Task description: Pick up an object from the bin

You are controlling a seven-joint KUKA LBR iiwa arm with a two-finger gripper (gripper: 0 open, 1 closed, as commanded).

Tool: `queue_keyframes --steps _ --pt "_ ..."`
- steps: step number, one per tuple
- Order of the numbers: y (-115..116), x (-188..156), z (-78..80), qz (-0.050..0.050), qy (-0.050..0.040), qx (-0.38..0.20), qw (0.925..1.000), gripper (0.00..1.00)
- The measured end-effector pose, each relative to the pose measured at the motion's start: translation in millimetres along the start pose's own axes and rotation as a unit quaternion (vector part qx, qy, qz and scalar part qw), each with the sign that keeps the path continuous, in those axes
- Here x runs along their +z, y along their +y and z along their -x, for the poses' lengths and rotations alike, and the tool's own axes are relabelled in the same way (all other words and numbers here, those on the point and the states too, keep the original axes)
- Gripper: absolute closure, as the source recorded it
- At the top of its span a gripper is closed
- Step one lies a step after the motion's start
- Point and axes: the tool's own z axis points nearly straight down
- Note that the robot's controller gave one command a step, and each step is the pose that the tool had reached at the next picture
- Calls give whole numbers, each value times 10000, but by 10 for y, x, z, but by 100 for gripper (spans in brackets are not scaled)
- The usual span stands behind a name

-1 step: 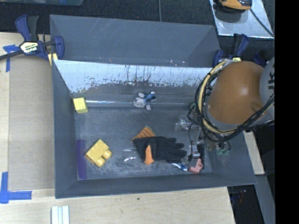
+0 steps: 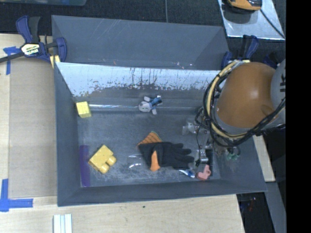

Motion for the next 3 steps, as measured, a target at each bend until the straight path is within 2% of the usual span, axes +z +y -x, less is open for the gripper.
queue_keyframes --steps 1,2,3 --pt "-155 735 444 0 -36 445 9990 0" --pt "-209 1065 551 -4 -12 1385 9904 0" --pt "136 1054 571 7 -26 1885 9821 0"
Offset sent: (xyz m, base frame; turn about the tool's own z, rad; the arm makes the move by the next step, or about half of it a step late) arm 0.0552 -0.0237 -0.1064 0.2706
